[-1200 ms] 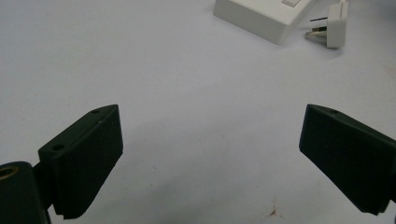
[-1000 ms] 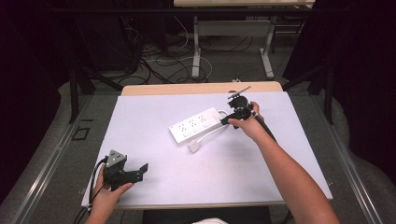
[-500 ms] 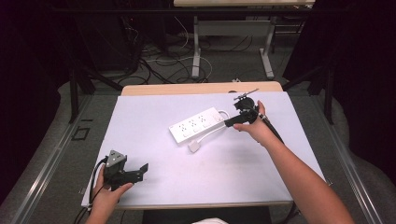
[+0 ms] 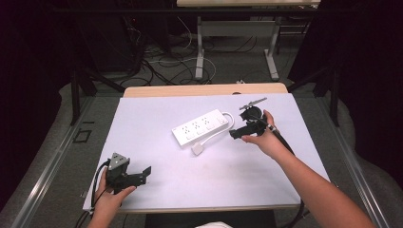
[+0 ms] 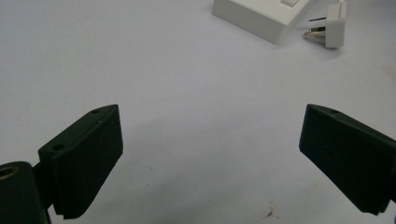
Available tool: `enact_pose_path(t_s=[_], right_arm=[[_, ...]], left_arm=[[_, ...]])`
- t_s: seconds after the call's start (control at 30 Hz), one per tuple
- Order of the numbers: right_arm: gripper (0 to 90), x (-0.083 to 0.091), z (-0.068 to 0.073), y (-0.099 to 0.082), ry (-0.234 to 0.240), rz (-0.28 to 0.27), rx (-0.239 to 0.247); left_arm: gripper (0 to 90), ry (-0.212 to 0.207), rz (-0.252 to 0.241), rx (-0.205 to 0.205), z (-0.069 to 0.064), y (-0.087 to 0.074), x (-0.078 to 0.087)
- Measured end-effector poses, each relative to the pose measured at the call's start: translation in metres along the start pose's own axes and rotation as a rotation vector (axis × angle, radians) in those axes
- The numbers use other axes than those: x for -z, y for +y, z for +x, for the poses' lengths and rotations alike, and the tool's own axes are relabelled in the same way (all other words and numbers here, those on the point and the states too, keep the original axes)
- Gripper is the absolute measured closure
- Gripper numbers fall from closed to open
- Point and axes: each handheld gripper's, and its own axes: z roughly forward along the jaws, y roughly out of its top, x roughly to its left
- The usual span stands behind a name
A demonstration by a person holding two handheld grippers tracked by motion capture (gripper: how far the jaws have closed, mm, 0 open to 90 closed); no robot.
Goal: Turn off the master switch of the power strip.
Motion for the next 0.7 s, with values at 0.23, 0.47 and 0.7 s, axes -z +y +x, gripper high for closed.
enact_pose_path(t_s=[0.23,0.47,0.7], right_arm=[[0.0,0.013,0.002,-0.015,0.018,-0.012,0.016],[0.0,0.025,-0.003,-0.034,0.018,-0.04,0.024],[0.7,0.035,-0.01,-0.055,0.01,-0.065,0.005]], left_arm=[[6.0,-0.001,0.001,0.003,0.0,0.0,0.0],[6.0,0.0,0.002,0.0,0.0,0.0,0.0],[6.0,0.002,0.002,0.001,-0.001,0.0,-0.001]])
